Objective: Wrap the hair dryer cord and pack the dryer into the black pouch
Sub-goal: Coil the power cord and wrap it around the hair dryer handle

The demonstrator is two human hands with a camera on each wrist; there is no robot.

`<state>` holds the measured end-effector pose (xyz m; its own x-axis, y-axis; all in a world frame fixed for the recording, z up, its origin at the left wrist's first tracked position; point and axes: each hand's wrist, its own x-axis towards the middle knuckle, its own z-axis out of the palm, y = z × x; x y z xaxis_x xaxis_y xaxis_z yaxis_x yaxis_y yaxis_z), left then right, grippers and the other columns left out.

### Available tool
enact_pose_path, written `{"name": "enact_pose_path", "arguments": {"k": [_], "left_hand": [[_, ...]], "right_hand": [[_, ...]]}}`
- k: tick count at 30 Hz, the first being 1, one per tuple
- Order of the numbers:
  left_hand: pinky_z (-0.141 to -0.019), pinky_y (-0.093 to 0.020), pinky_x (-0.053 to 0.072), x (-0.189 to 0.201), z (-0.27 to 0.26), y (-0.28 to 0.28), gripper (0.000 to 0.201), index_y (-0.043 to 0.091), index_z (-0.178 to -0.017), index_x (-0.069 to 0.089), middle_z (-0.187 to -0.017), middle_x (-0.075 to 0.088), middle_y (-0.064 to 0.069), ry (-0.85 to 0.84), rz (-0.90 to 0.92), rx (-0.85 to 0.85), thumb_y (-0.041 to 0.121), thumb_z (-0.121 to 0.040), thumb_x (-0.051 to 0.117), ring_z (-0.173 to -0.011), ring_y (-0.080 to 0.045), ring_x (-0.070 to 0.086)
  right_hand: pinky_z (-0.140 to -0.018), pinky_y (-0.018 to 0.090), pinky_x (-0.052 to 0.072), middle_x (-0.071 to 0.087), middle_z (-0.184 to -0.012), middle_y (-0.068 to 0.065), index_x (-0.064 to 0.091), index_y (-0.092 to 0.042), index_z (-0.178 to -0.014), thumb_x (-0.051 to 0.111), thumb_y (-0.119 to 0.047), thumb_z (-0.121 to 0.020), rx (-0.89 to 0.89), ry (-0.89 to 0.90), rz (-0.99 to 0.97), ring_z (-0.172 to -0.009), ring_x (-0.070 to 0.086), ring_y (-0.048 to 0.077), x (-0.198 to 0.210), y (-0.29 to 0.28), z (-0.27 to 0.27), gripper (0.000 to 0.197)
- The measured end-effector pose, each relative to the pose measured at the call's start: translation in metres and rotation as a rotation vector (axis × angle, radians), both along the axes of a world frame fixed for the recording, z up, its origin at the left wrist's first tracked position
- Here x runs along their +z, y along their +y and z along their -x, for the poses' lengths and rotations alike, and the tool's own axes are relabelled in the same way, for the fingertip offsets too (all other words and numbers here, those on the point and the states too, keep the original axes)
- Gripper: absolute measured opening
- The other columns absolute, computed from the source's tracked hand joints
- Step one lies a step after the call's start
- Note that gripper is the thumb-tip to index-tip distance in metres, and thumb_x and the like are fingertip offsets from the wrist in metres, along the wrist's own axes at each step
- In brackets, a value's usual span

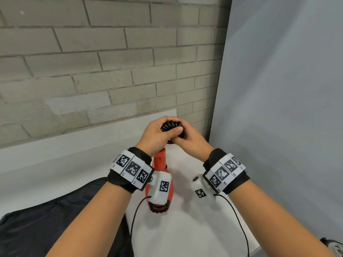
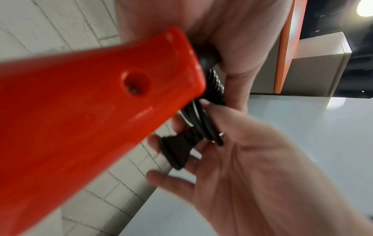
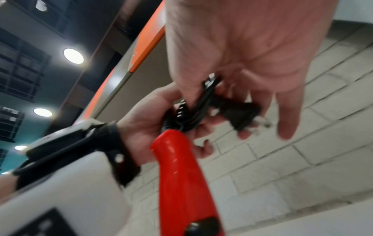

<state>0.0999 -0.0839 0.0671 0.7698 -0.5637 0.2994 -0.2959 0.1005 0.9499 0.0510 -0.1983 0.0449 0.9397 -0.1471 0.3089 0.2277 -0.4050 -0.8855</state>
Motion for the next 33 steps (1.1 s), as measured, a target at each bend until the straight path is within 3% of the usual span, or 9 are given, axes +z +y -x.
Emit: {"name": "enact_pose_path", "arguments": {"k": [3, 5, 9, 12, 15, 22, 25, 28, 33], "left_hand": [[-0.092, -0.022, 0.045, 0.001, -0.007, 0.007, 0.030, 0.014, -0.105, 0.059, -0.101, 0.061, -0.003, -0.044, -0.049, -0.004, -0.003, -0.080, 0.060, -0.094, -0.011, 0.058], [-0.084, -0.014, 0.047, 0.001, -0.009, 0.009, 0.029, 0.017, -0.100, 0.059, -0.094, 0.061, 0.003, -0.084, -0.081, -0.018, -0.003, -0.079, 0.062, -0.087, -0.004, 0.058], [-0.067, -0.005, 0.047, 0.000, -0.006, 0.007, 0.020, 0.020, -0.085, 0.062, -0.081, 0.061, 0.007, -0.129, -0.108, 0.002, 0.005, -0.075, 0.069, -0.069, 0.008, 0.058], [-0.067, -0.006, 0.046, 0.000, -0.007, 0.006, 0.016, 0.024, -0.075, 0.064, -0.078, 0.063, 0.004, -0.115, -0.099, 0.070, 0.011, -0.072, 0.073, -0.073, -0.002, 0.059], [-0.063, -0.006, 0.046, 0.000, -0.006, 0.006, 0.013, 0.023, -0.075, 0.065, -0.079, 0.063, 0.003, -0.072, -0.108, 0.110, 0.012, -0.073, 0.072, -0.074, -0.009, 0.058], [-0.068, -0.015, 0.049, 0.000, -0.010, 0.008, 0.033, 0.026, -0.105, 0.064, -0.091, 0.068, 0.001, 0.001, -0.268, 0.193, 0.031, -0.074, 0.071, -0.071, -0.009, 0.066], [-0.076, -0.022, 0.054, 0.000, -0.009, 0.007, 0.019, 0.016, -0.091, 0.069, -0.087, 0.069, -0.006, 0.068, -0.233, 0.173, 0.023, -0.074, 0.073, -0.076, -0.015, 0.065], [-0.076, -0.024, 0.053, -0.001, -0.009, 0.007, 0.005, 0.016, -0.078, 0.067, -0.075, 0.065, -0.004, 0.092, -0.160, 0.197, 0.017, -0.076, 0.071, -0.071, -0.016, 0.062], [-0.059, -0.014, 0.052, -0.003, -0.011, 0.004, 0.006, 0.019, -0.078, 0.063, -0.073, 0.062, -0.001, 0.169, 0.030, 0.279, 0.016, -0.079, 0.067, -0.064, -0.009, 0.061]], "right_hand": [[-0.083, 0.021, 0.044, 0.058, -0.102, 0.013, 0.050, 0.003, -0.115, 0.050, 0.005, -0.086, 0.106, 0.090, 0.129, -0.091, 0.054, 0.017, -0.007, -0.013, 0.004, 0.029], [-0.072, 0.013, 0.040, 0.055, -0.092, 0.005, 0.054, 0.001, -0.110, 0.046, 0.001, -0.090, 0.081, 0.060, 0.261, -0.077, 0.050, 0.002, -0.008, -0.017, 0.004, 0.021], [-0.080, 0.033, 0.040, 0.053, -0.094, 0.004, 0.057, -0.003, -0.106, 0.045, -0.005, -0.091, -0.075, -0.054, 0.625, -0.087, 0.047, 0.017, -0.002, -0.024, -0.003, 0.020], [-0.084, 0.041, 0.043, 0.059, -0.111, 0.007, 0.058, -0.009, -0.111, 0.047, -0.016, -0.093, -0.178, -0.098, 0.882, -0.102, 0.047, 0.027, 0.002, -0.025, -0.005, 0.023], [-0.081, 0.043, 0.045, 0.062, -0.109, 0.007, 0.062, -0.012, -0.107, 0.053, -0.018, -0.090, -0.261, -0.223, 0.980, -0.104, 0.049, 0.032, 0.006, -0.023, -0.004, 0.020], [-0.083, 0.039, 0.041, 0.062, -0.111, 0.002, 0.062, -0.018, -0.109, 0.055, -0.018, -0.088, -0.295, -0.212, 0.989, -0.107, 0.049, 0.030, 0.003, -0.020, -0.003, 0.022], [-0.096, 0.035, 0.036, 0.057, -0.122, 0.000, 0.055, -0.018, -0.118, 0.055, -0.021, -0.088, -0.293, -0.124, 0.849, -0.117, 0.043, 0.023, -0.002, -0.020, -0.001, 0.031], [-0.103, 0.025, 0.030, 0.049, -0.132, 0.005, 0.043, -0.012, -0.129, 0.055, -0.014, -0.087, -0.369, -0.101, 0.493, -0.124, 0.040, 0.021, -0.013, -0.017, 0.006, 0.043], [-0.087, 0.025, 0.039, 0.043, -0.132, 0.011, 0.036, -0.016, -0.132, 0.061, -0.024, -0.084, -0.169, 0.435, 0.331, -0.104, 0.050, 0.020, -0.049, 0.000, 0.015, 0.055]]}}
